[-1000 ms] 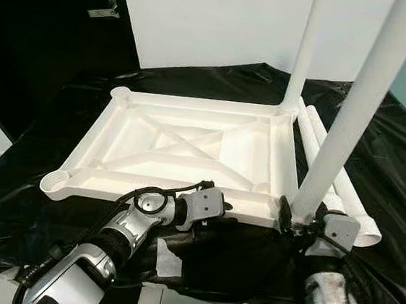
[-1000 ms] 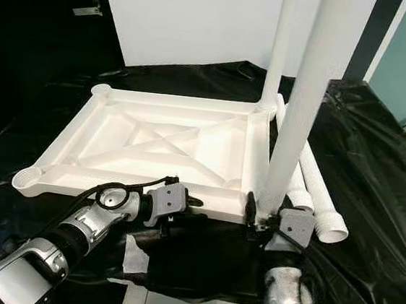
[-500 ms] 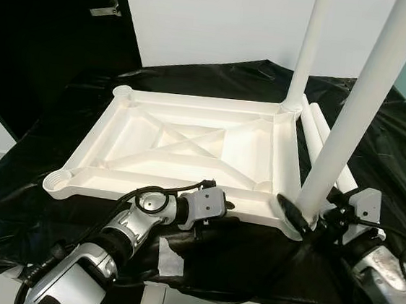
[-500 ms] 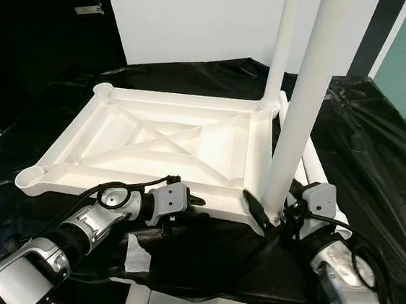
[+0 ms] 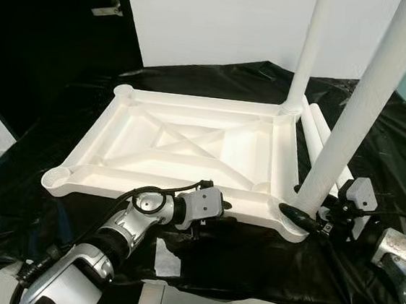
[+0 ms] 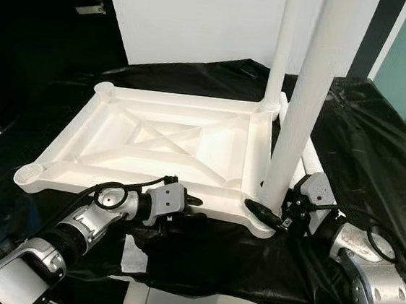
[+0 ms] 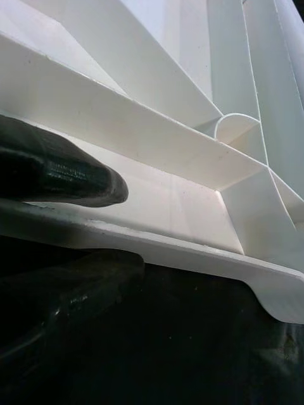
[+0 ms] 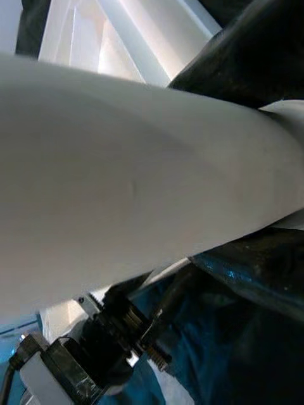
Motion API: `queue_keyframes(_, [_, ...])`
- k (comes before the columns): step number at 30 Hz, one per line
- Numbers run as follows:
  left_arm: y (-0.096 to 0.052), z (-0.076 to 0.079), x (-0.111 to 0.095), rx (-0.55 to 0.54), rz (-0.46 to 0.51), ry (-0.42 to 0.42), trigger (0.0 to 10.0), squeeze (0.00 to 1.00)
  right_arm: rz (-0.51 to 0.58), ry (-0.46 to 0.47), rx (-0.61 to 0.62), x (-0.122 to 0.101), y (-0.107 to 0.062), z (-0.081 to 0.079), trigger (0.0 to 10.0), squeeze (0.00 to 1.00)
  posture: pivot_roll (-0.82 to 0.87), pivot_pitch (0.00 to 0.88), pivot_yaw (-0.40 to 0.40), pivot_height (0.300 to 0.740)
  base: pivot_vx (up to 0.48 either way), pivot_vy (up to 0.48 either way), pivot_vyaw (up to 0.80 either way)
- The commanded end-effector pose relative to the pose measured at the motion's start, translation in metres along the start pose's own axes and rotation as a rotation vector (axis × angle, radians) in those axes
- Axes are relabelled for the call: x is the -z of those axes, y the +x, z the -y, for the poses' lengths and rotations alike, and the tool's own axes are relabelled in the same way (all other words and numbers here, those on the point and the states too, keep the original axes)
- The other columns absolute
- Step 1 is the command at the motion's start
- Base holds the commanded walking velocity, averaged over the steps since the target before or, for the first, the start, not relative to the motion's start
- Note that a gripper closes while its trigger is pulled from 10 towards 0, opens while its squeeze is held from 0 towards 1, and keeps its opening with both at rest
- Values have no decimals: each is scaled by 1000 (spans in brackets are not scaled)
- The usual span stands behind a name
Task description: Building children table
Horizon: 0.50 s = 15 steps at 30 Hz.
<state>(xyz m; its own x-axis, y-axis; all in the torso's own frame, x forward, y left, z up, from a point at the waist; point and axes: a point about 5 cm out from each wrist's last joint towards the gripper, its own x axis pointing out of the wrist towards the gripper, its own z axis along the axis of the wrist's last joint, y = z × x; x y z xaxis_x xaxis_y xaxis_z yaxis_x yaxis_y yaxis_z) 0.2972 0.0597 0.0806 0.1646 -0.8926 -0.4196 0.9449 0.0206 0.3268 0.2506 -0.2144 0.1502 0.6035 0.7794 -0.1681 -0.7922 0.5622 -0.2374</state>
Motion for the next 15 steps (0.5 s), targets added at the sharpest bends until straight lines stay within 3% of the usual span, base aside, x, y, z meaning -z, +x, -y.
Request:
queue_keyframes(1, [-2,38,34,274,-158,-98,10000,0,-44,25,-50,7,0,-3,0,0,-158,31,63,740,0,0,0])
queue_keyframes(13, [-2,39,33,278,-154,-98,10000,0,-47,83,-48,13,-4,-2,0,0,-163,35,66,740,0,0,0])
queue_keyframes(15, [-2,39,33,279,-155,-96,10000,0,-19,119,-4,15,-2,-3,0,0,-162,33,67,740,0,0,0])
